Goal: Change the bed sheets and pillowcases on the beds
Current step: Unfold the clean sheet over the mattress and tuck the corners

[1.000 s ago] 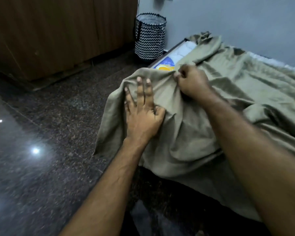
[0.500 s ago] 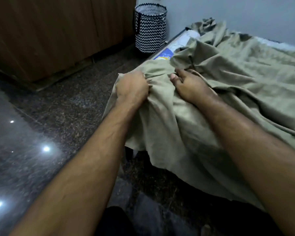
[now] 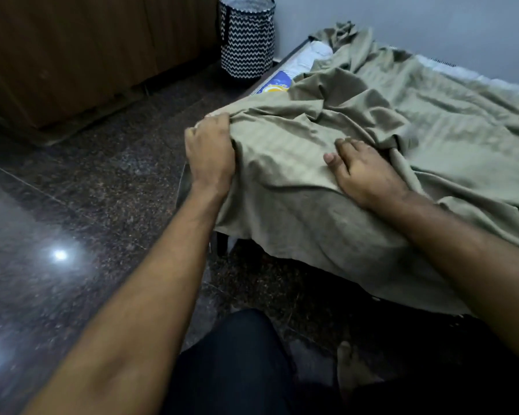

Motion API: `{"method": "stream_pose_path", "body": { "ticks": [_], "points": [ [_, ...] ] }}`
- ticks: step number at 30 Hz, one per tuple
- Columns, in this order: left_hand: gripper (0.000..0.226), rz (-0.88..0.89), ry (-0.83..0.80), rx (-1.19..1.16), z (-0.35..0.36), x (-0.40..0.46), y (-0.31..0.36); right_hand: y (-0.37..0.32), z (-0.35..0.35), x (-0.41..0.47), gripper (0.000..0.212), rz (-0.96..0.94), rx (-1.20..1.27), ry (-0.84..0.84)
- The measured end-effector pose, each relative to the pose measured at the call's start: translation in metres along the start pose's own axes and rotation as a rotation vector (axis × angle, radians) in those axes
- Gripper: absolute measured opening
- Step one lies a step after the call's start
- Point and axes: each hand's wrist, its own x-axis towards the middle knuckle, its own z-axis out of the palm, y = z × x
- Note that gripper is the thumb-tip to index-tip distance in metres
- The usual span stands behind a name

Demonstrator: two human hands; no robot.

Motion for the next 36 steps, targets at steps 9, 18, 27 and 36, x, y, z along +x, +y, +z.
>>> {"method": "stream_pose_path", "body": {
  "ticks": [9, 18, 27, 36],
  "points": [
    [0.037, 0.012, 0.053, -0.271, 0.032, -0.146, 0.052, -0.044, -0.01, -0.087, 0.01, -0.702, -0.544, 0.031],
    [0.048, 0.069, -0.394, -0.318, 0.095, -0.197, 0.042, 0.051, 0.036, -0.101, 0.027, -0.973, -0.747, -0.036],
    [0.03, 0.056, -0.366, -0.2, 0.099, -0.192, 0.027, 0.019, 0.082, -0.107, 0.025, -0.8, -0.75, -0.543],
    [0.03, 0.027, -0.355, -0.06, 0.088, -0.181, 0.011, -0.036, 0.091, -0.111, 0.029, -0.526, -0.653, -0.425]
  ]
}}
